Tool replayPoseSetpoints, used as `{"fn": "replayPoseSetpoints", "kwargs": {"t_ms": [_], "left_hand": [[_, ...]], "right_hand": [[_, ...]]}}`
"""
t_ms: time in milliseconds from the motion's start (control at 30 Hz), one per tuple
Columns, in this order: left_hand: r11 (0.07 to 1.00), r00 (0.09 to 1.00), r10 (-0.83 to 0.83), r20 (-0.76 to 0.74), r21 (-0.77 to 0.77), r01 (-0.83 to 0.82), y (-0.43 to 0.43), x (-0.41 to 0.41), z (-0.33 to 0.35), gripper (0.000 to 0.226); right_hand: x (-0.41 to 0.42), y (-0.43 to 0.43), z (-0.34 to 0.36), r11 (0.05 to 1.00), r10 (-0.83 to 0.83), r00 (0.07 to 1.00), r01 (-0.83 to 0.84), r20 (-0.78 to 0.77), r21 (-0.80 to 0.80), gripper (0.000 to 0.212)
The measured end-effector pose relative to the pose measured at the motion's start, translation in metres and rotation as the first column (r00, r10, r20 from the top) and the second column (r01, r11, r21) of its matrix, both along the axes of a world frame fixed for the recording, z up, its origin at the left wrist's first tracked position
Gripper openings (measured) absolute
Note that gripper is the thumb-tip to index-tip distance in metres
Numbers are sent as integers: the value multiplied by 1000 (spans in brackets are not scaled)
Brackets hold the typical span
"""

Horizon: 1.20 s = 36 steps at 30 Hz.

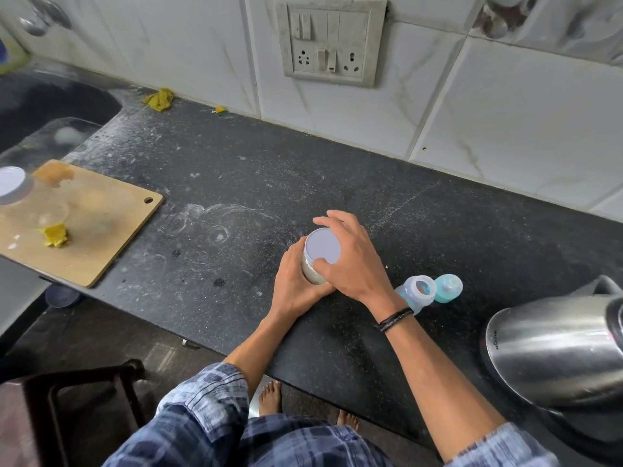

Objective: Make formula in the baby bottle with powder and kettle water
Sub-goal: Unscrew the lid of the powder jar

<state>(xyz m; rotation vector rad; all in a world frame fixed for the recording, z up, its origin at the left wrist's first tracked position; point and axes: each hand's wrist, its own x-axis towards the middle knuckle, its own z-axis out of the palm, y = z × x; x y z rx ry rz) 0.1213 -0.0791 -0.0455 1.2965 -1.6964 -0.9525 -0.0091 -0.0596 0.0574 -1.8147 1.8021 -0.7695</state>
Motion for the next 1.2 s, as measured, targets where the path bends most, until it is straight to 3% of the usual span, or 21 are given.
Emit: {"fn": "replayPoseSetpoints", "kwargs": {"t_ms": [300,433,867,1067,1200], "left_hand": [[1000,1000,-9,-6,16,9,0,0,0,94],[1000,1000,-13,0,13,13,1,0,2,94],[1000,1000,-10,3,25,10,1,1,1,95],[1000,1000,-17,6,25,17,1,1,3,94],[1000,1000,-12,7,29,11,2,2,2,95]], "right_hand": [[-1,2,-4,999,42,999,-42,-8,-17,70],[3,0,-5,1000,-16,999,16,-43,-2,68],[-1,3,-6,999,34,998,-36,47,35,68],[1,0,-9,999,-13,999,14,-34,29,70],[0,0,-8,999,12,1000,-12,11,29,69]]}}
